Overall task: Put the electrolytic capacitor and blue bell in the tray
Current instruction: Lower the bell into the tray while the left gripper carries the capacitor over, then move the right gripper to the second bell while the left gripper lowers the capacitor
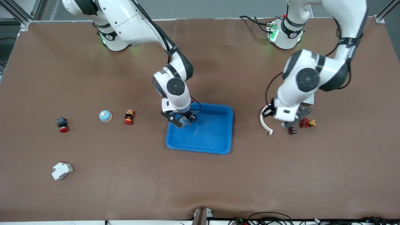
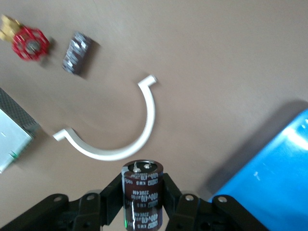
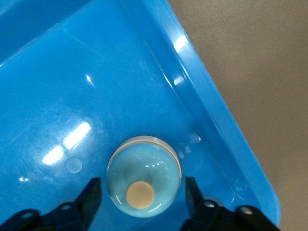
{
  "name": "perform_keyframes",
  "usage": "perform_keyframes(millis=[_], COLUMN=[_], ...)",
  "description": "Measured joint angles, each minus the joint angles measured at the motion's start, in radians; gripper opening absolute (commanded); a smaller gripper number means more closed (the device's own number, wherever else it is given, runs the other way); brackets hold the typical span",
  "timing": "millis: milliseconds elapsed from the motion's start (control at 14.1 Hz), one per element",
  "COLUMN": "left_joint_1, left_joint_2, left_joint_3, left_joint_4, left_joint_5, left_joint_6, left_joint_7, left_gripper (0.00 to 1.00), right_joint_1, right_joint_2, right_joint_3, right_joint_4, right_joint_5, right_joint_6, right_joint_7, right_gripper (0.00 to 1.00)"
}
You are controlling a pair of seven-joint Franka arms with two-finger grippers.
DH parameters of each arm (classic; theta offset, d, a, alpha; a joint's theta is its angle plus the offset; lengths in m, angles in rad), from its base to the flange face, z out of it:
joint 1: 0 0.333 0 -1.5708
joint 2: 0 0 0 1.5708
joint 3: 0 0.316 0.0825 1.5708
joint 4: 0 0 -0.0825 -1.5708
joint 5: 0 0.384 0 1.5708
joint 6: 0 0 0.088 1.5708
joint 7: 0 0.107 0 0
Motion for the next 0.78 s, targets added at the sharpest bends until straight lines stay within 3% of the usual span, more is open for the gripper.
perform_keyframes(millis=[141, 424, 778], left_joint_1=[-0.058, -0.141, -0.225], left_joint_2=[0.052, 0.195, 0.322], left_joint_3=[0.000, 0.000, 0.001], left_joint_4=[0.048, 0.186, 0.274], left_joint_5=[0.026, 0.093, 0.126], left_joint_6=[0.001, 0.002, 0.002], left_joint_7=[-0.097, -0.250, -0.337], left_gripper=[0.00, 0.00, 0.00], right_joint_1=[-0.004, -0.057, -0.163], right_joint_2=[0.000, -0.012, -0.144], right_joint_3=[-0.003, -0.008, -0.030], right_joint_4=[0.029, 0.116, 0.030], right_joint_5=[-0.001, -0.002, -0.026], right_joint_6=[-0.032, -0.235, -0.280], right_joint_7=[-0.002, -0.154, -0.458], right_gripper=[1.00, 1.00, 1.00])
